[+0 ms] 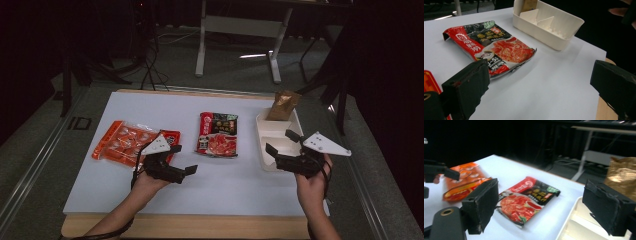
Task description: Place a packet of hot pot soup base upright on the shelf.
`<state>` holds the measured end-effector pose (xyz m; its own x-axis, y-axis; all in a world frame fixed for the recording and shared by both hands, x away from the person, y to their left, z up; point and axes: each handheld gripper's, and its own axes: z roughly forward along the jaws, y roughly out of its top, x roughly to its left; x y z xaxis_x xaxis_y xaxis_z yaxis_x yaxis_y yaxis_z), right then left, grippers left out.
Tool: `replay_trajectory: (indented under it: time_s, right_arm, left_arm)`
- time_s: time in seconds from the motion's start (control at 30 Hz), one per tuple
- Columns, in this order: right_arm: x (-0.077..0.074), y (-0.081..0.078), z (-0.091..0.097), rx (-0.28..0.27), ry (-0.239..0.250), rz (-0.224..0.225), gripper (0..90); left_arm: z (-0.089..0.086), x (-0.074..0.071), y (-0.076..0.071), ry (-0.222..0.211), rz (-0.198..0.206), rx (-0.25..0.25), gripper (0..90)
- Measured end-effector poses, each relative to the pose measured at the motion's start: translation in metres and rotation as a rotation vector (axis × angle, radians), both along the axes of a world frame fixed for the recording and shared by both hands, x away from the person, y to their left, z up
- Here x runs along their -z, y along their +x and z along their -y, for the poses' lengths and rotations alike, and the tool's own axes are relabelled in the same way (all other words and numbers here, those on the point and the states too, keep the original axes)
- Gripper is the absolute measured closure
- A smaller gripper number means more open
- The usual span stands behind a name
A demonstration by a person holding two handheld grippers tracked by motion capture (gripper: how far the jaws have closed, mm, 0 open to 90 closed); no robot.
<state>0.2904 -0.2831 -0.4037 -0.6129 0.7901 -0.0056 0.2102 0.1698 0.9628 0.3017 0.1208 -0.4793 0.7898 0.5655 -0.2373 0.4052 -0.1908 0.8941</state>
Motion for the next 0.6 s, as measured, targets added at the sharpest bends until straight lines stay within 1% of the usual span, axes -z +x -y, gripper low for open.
replay_trajectory:
  time_s: [0.03, 0.07, 0.1, 0.17, 0.2, 0.23, 0.27, 0.33, 0.47, 0.53, 0.6]
  right_arm:
    - [0.000, -0.003, -0.001, -0.004, 0.003, -0.005, 13.4]
    - [0.001, -0.009, -0.003, -0.005, -0.003, -0.002, 13.5]
    - [0.002, -0.013, -0.004, -0.006, -0.009, -0.004, 13.4]
    - [0.004, -0.019, -0.004, -0.011, 0.005, -0.013, 13.4]
    - [0.005, -0.022, -0.003, -0.013, 0.016, -0.006, 13.5]
    - [0.005, -0.022, -0.003, -0.013, 0.016, -0.006, 13.5]
    - [0.006, -0.027, -0.001, -0.017, 0.019, -0.010, 13.7]
    - [0.009, -0.030, 0.000, -0.007, 0.013, -0.007, 13.8]
    - [0.013, -0.035, 0.001, -0.009, 0.012, -0.004, 13.7]
    - [0.017, -0.041, 0.002, -0.013, 0.003, -0.005, 13.7]
    - [0.019, -0.045, 0.002, -0.017, -0.003, -0.013, 13.5]
  left_arm:
    - [0.002, -0.001, 0.002, 0.015, 0.004, 0.006, 2.5]
    - [0.003, -0.002, 0.003, 0.016, 0.002, 0.015, 2.5]
    - [0.004, -0.002, 0.005, 0.022, 0.001, 0.020, 2.5]
    - [0.007, -0.005, 0.008, 0.028, 0.002, 0.035, 2.5]
    - [0.009, -0.008, 0.010, 0.042, 0.005, 0.049, 2.5]
    - [0.009, -0.008, 0.010, 0.042, 0.005, 0.049, 2.5]
    - [0.010, -0.009, 0.011, 0.042, 0.004, 0.054, 2.5]
    - [0.011, -0.013, 0.016, 0.052, 0.003, 0.056, 2.5]
    - [0.012, -0.017, 0.022, 0.056, 0.009, 0.055, 3.7]
    - [0.012, -0.020, 0.027, 0.055, 0.013, 0.051, 3.7]
    - [0.014, -0.023, 0.033, 0.058, 0.008, 0.047, 3.7]
